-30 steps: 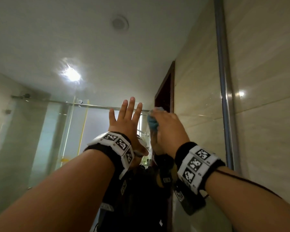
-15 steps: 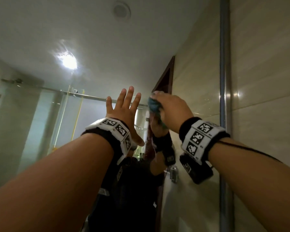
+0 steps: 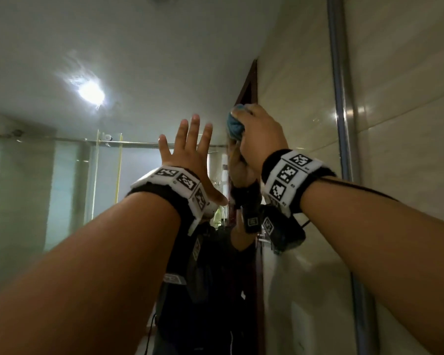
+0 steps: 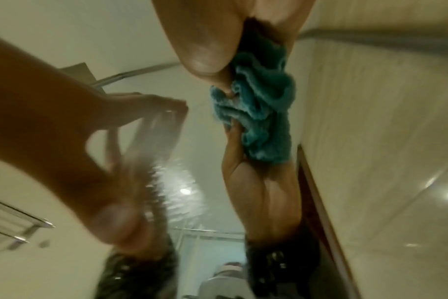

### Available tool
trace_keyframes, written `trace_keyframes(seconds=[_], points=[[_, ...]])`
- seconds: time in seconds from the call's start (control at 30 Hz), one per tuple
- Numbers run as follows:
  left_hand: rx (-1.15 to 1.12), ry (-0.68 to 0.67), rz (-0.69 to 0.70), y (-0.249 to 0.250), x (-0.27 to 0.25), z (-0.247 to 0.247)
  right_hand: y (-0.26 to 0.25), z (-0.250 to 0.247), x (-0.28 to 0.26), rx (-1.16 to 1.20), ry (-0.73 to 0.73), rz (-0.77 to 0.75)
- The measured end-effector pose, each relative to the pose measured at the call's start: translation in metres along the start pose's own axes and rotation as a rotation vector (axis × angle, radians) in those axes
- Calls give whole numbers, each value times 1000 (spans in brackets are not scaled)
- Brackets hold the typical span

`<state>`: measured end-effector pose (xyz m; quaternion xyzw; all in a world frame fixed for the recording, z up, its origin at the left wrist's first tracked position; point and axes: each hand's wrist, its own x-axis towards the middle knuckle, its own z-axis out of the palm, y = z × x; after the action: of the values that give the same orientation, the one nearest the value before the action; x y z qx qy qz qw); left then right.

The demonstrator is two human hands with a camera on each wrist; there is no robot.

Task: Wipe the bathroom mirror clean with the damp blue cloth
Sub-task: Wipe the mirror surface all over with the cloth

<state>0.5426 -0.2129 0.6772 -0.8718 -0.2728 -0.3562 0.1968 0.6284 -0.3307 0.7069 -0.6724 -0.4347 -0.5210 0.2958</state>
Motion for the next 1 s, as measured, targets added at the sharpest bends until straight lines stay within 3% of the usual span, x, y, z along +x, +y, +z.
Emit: trace_keyframes(seconds=[0.2, 0.37, 0.5, 0.6, 0.7, 0.8, 0.9, 1.0], points=[[-19, -15, -5, -1, 3, 1, -4, -4, -12, -87, -106, -145], [-13, -7, -1, 0, 2, 2, -9, -4, -7, -12, -76, -25], [-14, 8, 1, 0, 2, 2, -13, 10, -23, -139, -189, -99], [-14, 7, 2, -1, 2, 2, -3, -7, -11, -96, -97, -129], [-18, 13, 10, -1, 1, 2, 8, -10, 6, 25, 10, 48], [-9, 21, 6, 0, 0, 3, -10, 14, -9, -94, -20, -116], [-11, 16, 4, 1, 0, 3, -5, 16, -17, -58, -75, -233], [-24, 12, 11, -1, 1, 2, 31, -6, 12, 11, 22, 2]])
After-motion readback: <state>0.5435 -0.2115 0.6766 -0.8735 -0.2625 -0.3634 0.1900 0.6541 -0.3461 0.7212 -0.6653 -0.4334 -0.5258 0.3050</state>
